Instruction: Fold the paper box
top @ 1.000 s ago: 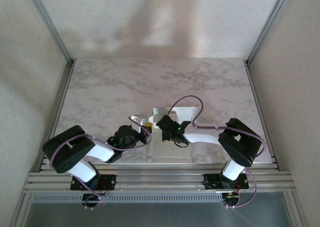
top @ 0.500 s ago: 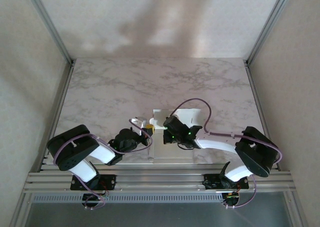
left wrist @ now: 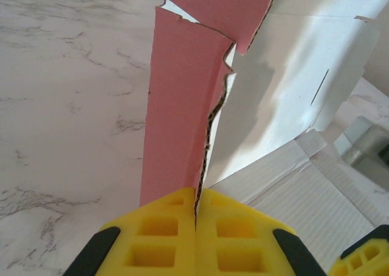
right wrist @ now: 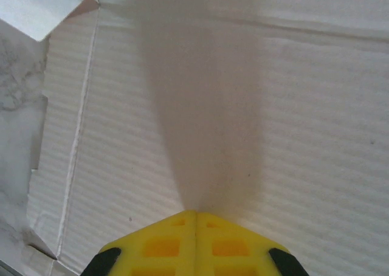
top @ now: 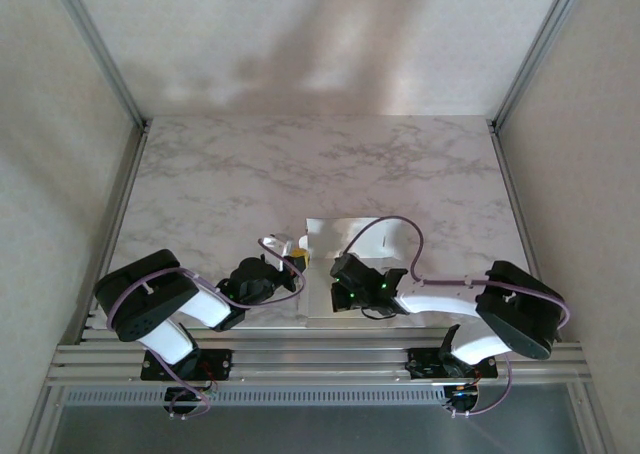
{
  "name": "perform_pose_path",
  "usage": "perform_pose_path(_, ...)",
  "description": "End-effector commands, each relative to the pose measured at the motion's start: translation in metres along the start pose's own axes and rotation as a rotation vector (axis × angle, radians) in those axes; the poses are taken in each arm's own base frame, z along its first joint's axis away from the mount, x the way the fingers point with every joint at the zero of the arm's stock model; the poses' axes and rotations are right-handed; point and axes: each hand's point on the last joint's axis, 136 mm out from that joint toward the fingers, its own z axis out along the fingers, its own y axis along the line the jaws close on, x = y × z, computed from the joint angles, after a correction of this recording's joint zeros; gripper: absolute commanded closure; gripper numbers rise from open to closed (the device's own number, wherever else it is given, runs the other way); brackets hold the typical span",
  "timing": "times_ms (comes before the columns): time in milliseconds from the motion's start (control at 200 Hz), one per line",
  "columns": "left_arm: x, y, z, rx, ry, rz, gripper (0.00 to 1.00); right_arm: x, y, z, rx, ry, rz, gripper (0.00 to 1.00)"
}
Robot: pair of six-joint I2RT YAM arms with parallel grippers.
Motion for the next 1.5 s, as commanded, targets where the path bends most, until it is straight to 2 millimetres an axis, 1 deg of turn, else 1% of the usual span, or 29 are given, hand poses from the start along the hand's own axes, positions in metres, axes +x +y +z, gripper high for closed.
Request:
perform_pose_path(0, 0.056, 0.021, -0.010, -0.086, 0.208, 0.010, 1.00, 0.008, -0.005, 0.012, 0.029, -0.023, 0.106, 1.00)
perform_pose_path(100, 0.052, 0.024, -0.009, -0.106, 0.195, 0.018, 1.00, 0.005, 0.000, 0.018, 0.031, -0.047, 0.150, 1.00)
perform_pose_path(180, 0.047, 0.025, -0.005, -0.113, 0.185, 0.030, 1.00, 0.002, 0.005, 0.024, 0.044, -0.068, 0.175, 1.00)
perform_pose_path(265, 0.042, 0.028, -0.002, -0.125, 0.164, 0.036, 1.00, -0.002, 0.004, 0.029, 0.077, -0.101, 0.220, 1.00)
perform_pose_path(370, 0.035, 0.042, 0.000, -0.154, 0.138, 0.026, 1.00, -0.008, 0.004, 0.035, 0.076, -0.140, 0.278, 1.00)
perform_pose_path(505, 0.035, 0.061, 0.003, -0.180, 0.161, 0.025, 1.00, -0.013, 0.012, 0.043, 0.068, -0.150, 0.295, 1.00)
perform_pose_path(661, 0.033, 0.072, 0.000, -0.206, 0.189, 0.053, 1.00, -0.012, 0.009, 0.048, 0.087, -0.150, 0.315, 1.00)
perform_pose_path(826, 0.041, 0.080, -0.007, -0.244, 0.231, 0.080, 1.00, -0.011, 0.007, 0.050, 0.098, -0.157, 0.327, 1.00)
perform_pose_path(1086, 0.047, 0.073, -0.007, -0.209, 0.236, 0.021, 1.00, -0.012, 0.009, 0.053, 0.106, -0.156, 0.324, 1.00)
perform_pose_path(1401, 0.060, 0.086, -0.015, -0.271, 0.267, 0.017, 1.00, -0.013, 0.009, 0.053, 0.114, -0.157, 0.317, 1.00)
perform_pose_path(1496, 0.062, 0.086, -0.015, -0.270, 0.273, 0.011, 1.00, -0.013, 0.009, 0.055, 0.115, -0.153, 0.314, 1.00)
